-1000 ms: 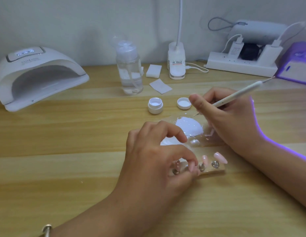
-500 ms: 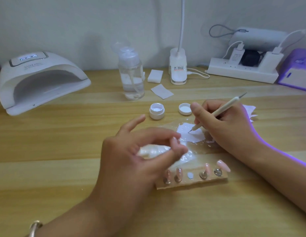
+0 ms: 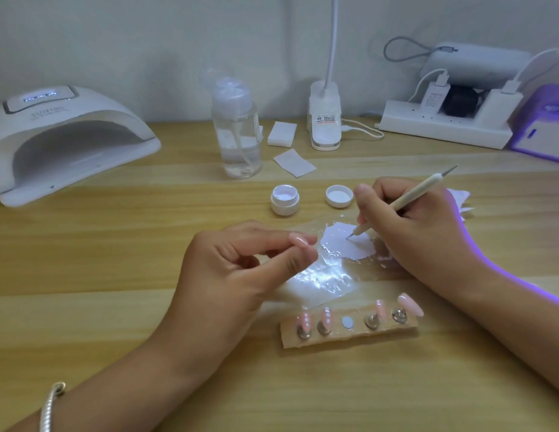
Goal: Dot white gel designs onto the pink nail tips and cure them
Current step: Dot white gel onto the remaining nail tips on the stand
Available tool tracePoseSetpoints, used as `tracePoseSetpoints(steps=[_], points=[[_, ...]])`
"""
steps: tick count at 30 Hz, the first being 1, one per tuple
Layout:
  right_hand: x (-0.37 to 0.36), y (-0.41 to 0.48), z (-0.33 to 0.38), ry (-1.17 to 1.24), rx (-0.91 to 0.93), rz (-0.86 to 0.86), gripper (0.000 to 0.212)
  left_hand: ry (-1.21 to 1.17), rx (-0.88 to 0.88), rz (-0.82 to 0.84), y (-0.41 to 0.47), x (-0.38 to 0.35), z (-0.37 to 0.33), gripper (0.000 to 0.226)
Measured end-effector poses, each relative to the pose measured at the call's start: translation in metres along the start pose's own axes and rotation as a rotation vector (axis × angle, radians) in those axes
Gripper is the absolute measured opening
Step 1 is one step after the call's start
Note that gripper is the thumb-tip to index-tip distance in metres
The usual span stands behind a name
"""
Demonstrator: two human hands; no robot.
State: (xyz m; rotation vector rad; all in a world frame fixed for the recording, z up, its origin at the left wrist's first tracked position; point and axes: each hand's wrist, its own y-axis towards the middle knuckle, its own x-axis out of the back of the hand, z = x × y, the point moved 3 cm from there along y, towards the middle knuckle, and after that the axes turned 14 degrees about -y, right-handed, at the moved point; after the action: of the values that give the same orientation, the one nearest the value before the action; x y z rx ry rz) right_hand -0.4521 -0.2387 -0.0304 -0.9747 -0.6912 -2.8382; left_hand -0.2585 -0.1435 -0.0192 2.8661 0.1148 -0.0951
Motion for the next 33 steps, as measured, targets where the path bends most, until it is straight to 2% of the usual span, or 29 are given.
tracePoseSetpoints(steps=[4, 7, 10, 14, 21, 25, 33], points=[[-0.001, -0.001, 0.001, 0.011, 0.007, 0.020, 0.046, 0.060, -0.007, 0.021, -0.002, -0.001, 0.004, 0.011], [0.001, -0.001, 0.002, 0.021, 0.011, -0.039, 0.046, 0.036, 0.020, 0.036, -0.003, -0.001, 0.007, 0.008], [0.006, -0.002, 0.010, 0.150, 0.031, -0.074, 0.038, 0.032, 0.017, 0.065, -0.003, -0.002, 0.007, 0.008], [0.014, -0.003, 0.036, 0.278, 0.076, 0.004, 0.032, 0.109, -0.069, 0.084, -0.004, -0.005, 0.004, 0.011], [0.012, -0.021, 0.074, 0.406, 0.151, 0.087, 0.034, 0.158, -0.183, 0.109, -0.006, -0.008, -0.003, 0.006], [0.007, -0.027, 0.078, 0.375, 0.135, 0.141, 0.034, 0.201, -0.219, 0.131, -0.007, -0.009, -0.003, 0.006], [0.000, -0.028, 0.079, 0.377, 0.133, 0.114, 0.037, 0.221, -0.232, 0.167, -0.008, -0.009, -0.003, 0.007]])
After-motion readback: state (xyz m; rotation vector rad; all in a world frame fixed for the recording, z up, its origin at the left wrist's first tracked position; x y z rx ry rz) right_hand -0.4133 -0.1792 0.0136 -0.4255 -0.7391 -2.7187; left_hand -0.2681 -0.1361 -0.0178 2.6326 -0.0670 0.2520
